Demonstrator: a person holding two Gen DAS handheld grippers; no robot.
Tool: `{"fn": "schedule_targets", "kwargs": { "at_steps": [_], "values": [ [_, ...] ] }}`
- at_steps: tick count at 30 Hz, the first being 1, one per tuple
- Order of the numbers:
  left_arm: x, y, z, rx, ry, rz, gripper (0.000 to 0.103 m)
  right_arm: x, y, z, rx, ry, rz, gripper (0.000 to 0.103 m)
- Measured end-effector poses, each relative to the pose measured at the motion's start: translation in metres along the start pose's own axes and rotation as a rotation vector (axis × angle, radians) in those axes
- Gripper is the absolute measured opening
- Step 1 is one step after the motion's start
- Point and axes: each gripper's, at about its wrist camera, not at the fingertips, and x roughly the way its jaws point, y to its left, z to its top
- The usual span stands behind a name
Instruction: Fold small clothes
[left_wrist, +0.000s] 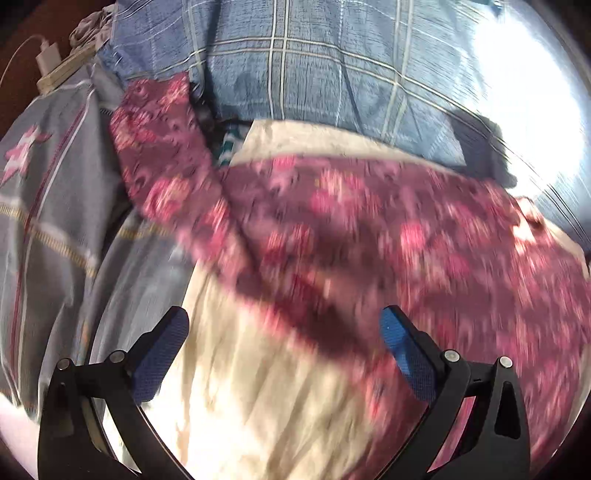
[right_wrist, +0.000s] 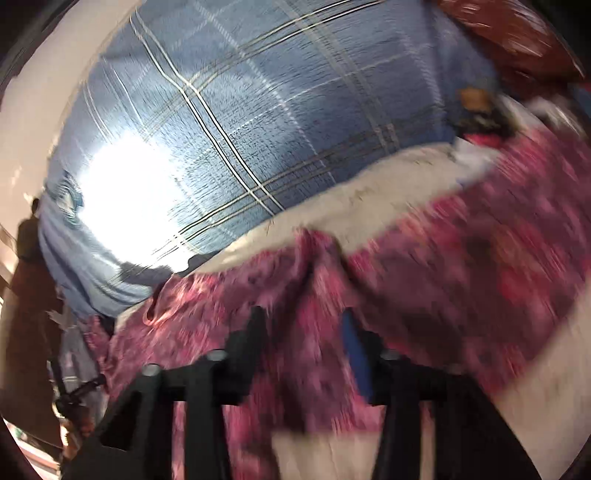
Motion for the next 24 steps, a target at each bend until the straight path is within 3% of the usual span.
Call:
{"fn": "schedule_targets", "kwargs": {
  "at_steps": [3, 6, 9, 10, 11, 12, 14, 15, 18, 20, 21, 23, 24],
  "values": [
    [0.003, 0.006, -0.022, -0.019, 0.043, -0.019, 0.103, -0.019, -0.030, -0.033, 0.122, -0.014, 0.010, 0.056],
    [0.013, 0.002, -0.031, -0.058, 0.100, -0.016, 0.103, -0.012, -0.050, -0.036, 0.219, -0.052, -0.015, 0.054],
    [0.011, -0.004, -0.032, -0.081, 0.090, -0.003, 0.103, 0.002, -0.048, -0.027, 0.241, -0.140, -0.004, 0.056],
    [0.009, -0.006, -0.032, -0.080, 0.089, -0.004, 0.103, 0.008, -0.047, -0.021, 0.225, -0.143, 0.004, 0.041],
    [0.007, -0.008, -0.030, -0.085, 0.088, -0.006, 0.103, 0.015, -0.046, -0.013, 0.207, -0.122, 0.006, 0.016],
    [0.004, -0.008, -0.029, -0.093, 0.081, -0.013, 0.103, 0.015, -0.048, -0.007, 0.197, -0.124, 0.001, 0.003],
    [0.004, -0.009, -0.028, -0.097, 0.067, -0.029, 0.103, -0.006, -0.050, 0.007, 0.171, -0.259, -0.042, 0.003],
    [0.009, -0.010, -0.026, -0.094, 0.072, -0.015, 0.103, -0.008, -0.055, 0.015, 0.159, -0.286, -0.089, 0.003],
    [0.016, -0.019, -0.026, -0.074, 0.040, 0.021, 0.103, 0.023, -0.076, 0.023, 0.193, -0.121, -0.171, 0.002],
    [0.012, -0.021, -0.025, -0.082, 0.060, 0.026, 0.103, 0.005, -0.063, 0.017, 0.152, -0.147, -0.173, 0.013],
    [0.008, -0.019, -0.027, -0.091, 0.078, 0.008, 0.103, -0.005, -0.055, 0.010, 0.141, -0.128, -0.151, 0.018],
    [-0.005, -0.014, -0.038, -0.077, 0.094, -0.038, 0.103, -0.023, -0.042, -0.016, 0.117, -0.062, -0.025, 0.029],
    [-0.014, -0.011, -0.046, -0.058, 0.091, -0.047, 0.103, -0.034, -0.037, -0.035, 0.096, -0.014, 0.036, 0.041]
  ]
}}
